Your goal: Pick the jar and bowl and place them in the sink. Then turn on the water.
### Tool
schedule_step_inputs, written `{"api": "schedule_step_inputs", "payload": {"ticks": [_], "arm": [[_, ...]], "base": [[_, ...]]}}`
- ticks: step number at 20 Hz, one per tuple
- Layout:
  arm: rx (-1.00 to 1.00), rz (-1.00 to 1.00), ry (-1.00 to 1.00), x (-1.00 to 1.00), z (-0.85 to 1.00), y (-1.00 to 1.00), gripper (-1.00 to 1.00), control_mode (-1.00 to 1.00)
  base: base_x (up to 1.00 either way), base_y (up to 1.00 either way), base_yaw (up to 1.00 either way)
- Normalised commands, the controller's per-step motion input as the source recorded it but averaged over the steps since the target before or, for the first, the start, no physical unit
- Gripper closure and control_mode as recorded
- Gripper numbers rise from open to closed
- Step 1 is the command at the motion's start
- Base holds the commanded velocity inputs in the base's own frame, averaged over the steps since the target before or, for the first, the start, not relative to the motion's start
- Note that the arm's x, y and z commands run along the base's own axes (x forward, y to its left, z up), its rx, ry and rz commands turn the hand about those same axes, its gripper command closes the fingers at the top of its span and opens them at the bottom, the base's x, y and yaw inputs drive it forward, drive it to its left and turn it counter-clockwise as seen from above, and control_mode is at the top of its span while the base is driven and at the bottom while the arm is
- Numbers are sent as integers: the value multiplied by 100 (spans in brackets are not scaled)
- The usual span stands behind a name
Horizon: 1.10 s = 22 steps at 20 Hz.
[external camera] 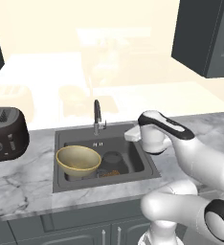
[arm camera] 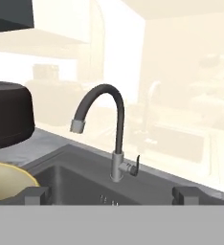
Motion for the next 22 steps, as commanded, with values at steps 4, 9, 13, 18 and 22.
{"api": "schedule_step_inputs", "payload": {"ticks": [4,9,13,18,22], "arm": [[0,0,0,0,-23,9,-100,-100],[0,0,0,0,-16,4,-100,-100],[0,0,0,1,-5,0,-100,-100],[0,0,0,7,0,0,-100,-100],[0,0,0,14,0,0,-100,-100]], "base": [[0,0,0],[0,0,0],[0,0,0],[0,0,0],[0,0,0]]}}
